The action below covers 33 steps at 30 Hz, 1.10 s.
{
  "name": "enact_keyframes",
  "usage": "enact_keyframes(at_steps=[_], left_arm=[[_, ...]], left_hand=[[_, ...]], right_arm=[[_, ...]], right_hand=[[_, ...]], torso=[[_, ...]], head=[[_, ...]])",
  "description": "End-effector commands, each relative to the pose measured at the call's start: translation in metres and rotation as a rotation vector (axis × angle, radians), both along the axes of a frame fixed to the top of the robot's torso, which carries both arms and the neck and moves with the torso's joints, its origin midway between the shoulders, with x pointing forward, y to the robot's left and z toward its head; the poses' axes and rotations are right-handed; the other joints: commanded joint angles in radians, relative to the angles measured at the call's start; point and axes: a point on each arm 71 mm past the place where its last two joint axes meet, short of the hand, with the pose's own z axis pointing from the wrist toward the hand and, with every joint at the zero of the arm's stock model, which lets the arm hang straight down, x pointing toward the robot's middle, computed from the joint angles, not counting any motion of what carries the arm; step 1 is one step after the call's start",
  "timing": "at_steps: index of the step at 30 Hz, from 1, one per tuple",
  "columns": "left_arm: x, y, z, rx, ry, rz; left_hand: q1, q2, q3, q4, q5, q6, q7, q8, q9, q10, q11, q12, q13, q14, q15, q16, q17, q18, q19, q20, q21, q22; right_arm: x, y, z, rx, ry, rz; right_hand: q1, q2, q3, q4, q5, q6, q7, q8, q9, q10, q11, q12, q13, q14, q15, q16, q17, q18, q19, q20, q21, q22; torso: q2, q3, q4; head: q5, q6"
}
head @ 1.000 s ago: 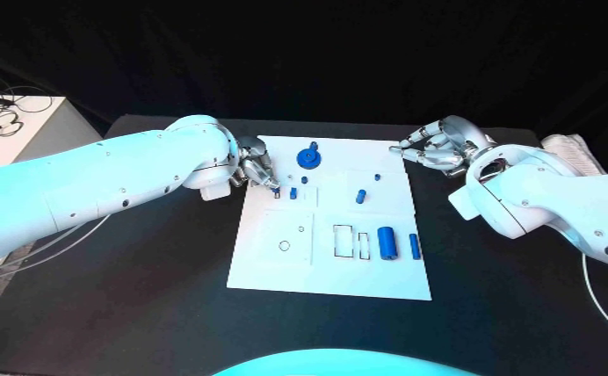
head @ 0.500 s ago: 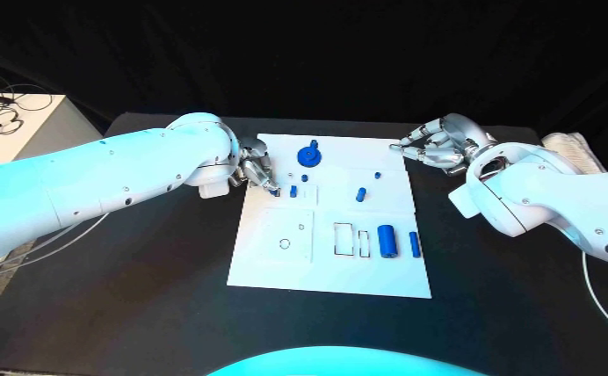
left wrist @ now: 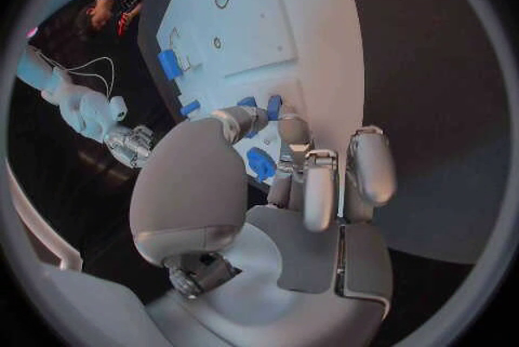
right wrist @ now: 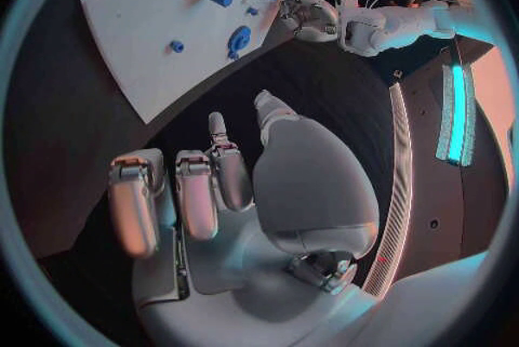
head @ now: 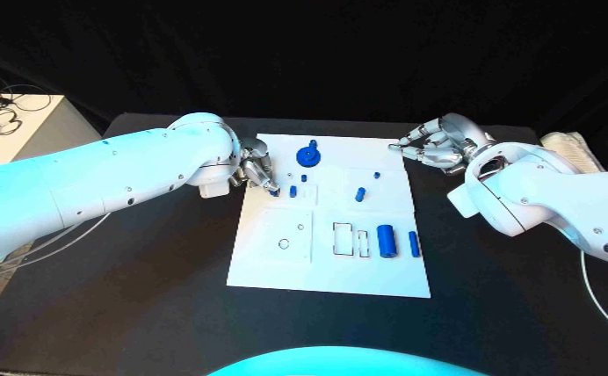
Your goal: Assemble the parts on the task board
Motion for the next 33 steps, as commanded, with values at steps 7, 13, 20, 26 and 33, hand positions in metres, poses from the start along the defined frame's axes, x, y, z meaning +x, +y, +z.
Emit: enact_keyframes(at_steps=[7,13,20,26,33], left_arm=[[-0.0001,-0.0027,-0.0001,-0.005,-0.012,-0.005],[-0.0002,-0.0035,0.0001,-0.011,-0.015,-0.003],[-0.0004,-0.0034,0.0,-0.013,-0.014,-0.001],[-0.001,-0.0042,0.0001,-0.025,-0.014,0.005],[-0.0011,-0.0037,-0.0001,-0.023,-0.015,0.006]], left_hand=[[-0.001,0.006,0.247,-0.25,0.002,0.01,0.0,-0.007,0.0,0.005,-0.002,0.002,0.001,0.106,-0.009,0.003,0.263,-0.011,0.007,-0.002,0.004,0.002],[-0.001,0.006,0.247,-0.25,0.002,0.01,0.0,-0.007,0.0,0.006,-0.002,0.002,0.002,0.106,-0.009,0.003,0.263,-0.011,0.007,-0.002,0.004,0.003],[-0.001,0.006,0.248,-0.251,0.002,0.011,0.0,-0.008,-0.001,0.007,-0.002,0.003,0.004,0.106,-0.009,0.003,0.263,-0.011,0.007,-0.002,0.004,0.003],[-0.002,0.006,0.248,-0.252,0.002,0.011,0.0,-0.008,-0.001,0.008,-0.002,0.004,0.007,0.106,-0.009,0.003,0.263,-0.012,0.008,-0.002,0.005,0.005],[-0.002,0.006,0.248,-0.252,0.002,0.011,0.0,-0.008,-0.001,0.008,-0.002,0.004,0.007,0.106,-0.009,0.003,0.263,-0.012,0.008,-0.002,0.005,0.005]], right_arm=[[-0.0004,0.0011,0.0004,-0.001,-0.009,0.012],[-0.0004,0.0011,0.0003,-0.001,-0.008,0.012],[-0.0004,0.0011,0.0002,-0.001,-0.007,0.012],[-0.0004,0.0011,0.0002,-0.002,-0.007,0.013],[-0.0004,0.0011,0.0001,-0.002,-0.006,0.013]], right_hand=[[0.003,0.006,-0.005,-0.001,-0.001,-0.006,0.0,0.003,-0.001,-0.003,-0.002,0.0,0.111,0.095,0.005,-0.005,0.221,-0.013,0.101,0.002,-0.005,0.258],[0.003,0.006,-0.005,-0.001,-0.001,-0.006,0.0,0.003,-0.001,-0.003,-0.002,0.0,0.111,0.095,0.005,-0.005,0.221,-0.013,0.101,0.002,-0.005,0.258],[0.003,0.006,-0.005,-0.001,-0.001,-0.006,0.0,0.003,-0.001,-0.003,-0.002,0.0,0.111,0.095,0.005,-0.005,0.221,-0.013,0.101,0.002,-0.005,0.258],[0.003,0.006,-0.005,-0.001,-0.001,-0.006,0.0,0.003,-0.001,-0.003,-0.002,0.0,0.111,0.095,0.005,-0.005,0.221,-0.013,0.101,0.002,-0.005,0.258],[0.003,0.006,-0.005,-0.001,-0.001,-0.006,0.0,0.003,-0.001,-0.003,-0.002,0.0,0.111,0.095,0.005,-0.005,0.221,-0.013,0.101,0.002,-0.005,0.258]], torso=[[0.0,0.0003,0.0007],[-0.001,0.0001,0.0007],[-0.001,-0.0002,0.0012],[-0.001,-0.0001,0.001],[-0.001,0.0,0.0011]], head=[[-0.003,-0.002],[-0.003,-0.001],[-0.002,-0.002],[-0.002,-0.001],[-0.002,-0.002]])
